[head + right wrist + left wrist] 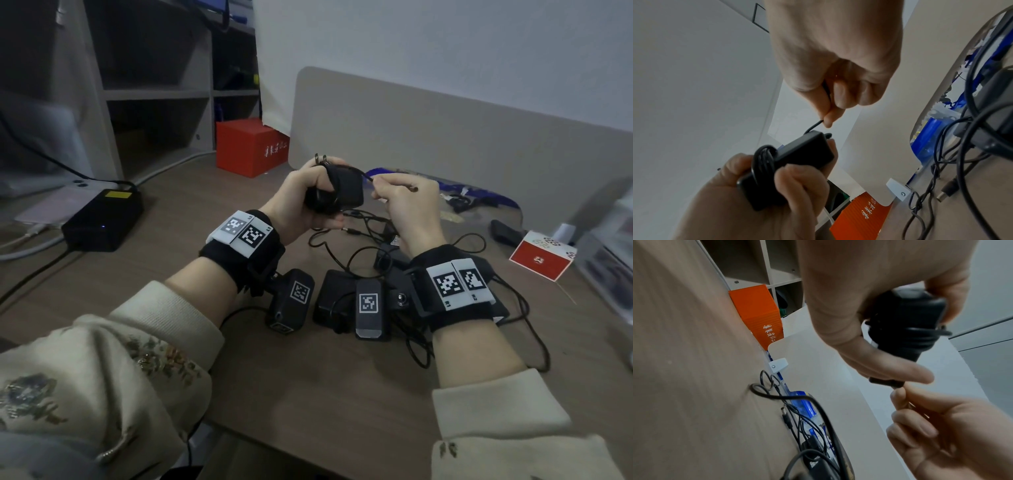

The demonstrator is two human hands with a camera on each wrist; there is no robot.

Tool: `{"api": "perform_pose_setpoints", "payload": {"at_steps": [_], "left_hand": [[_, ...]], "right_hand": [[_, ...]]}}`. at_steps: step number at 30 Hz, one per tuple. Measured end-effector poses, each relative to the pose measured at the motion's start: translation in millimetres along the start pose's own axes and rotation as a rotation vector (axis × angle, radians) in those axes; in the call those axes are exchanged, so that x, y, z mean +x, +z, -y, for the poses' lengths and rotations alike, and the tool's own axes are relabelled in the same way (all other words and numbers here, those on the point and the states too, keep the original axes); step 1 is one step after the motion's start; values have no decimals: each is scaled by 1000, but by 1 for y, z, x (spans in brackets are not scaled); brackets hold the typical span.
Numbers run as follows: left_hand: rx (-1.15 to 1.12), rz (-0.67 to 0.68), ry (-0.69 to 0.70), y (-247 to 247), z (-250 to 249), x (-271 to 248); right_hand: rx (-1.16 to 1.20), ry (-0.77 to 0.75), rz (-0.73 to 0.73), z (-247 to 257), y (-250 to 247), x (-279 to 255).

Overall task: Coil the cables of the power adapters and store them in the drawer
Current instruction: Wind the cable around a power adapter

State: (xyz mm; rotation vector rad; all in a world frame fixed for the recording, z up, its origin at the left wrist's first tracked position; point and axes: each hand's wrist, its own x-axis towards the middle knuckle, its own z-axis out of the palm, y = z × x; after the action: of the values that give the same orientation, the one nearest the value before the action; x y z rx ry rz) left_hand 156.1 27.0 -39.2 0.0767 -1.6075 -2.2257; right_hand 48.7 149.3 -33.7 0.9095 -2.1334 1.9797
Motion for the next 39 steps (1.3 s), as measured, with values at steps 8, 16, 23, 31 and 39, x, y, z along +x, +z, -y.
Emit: {"api": "perform_pose_setpoints", "payload": {"at_steps": [8,16,23,31,39], "left_hand": [[-104,-76,41,-3,1,4],[-88,-210,99,-5,1,12],[-37,-248,130,-5,4,14],[-69,-269,110,-5,3,13],[-99,-171,46,-3,0,4]], "right_hand": [[-41,-224,-30,5,0,-5],[-49,-396,369,9,3,-15],[11,-318,661,18,6,-22],[-68,-346,424,12,8,-16],[-184,-212,293,17,3,-11]]}}
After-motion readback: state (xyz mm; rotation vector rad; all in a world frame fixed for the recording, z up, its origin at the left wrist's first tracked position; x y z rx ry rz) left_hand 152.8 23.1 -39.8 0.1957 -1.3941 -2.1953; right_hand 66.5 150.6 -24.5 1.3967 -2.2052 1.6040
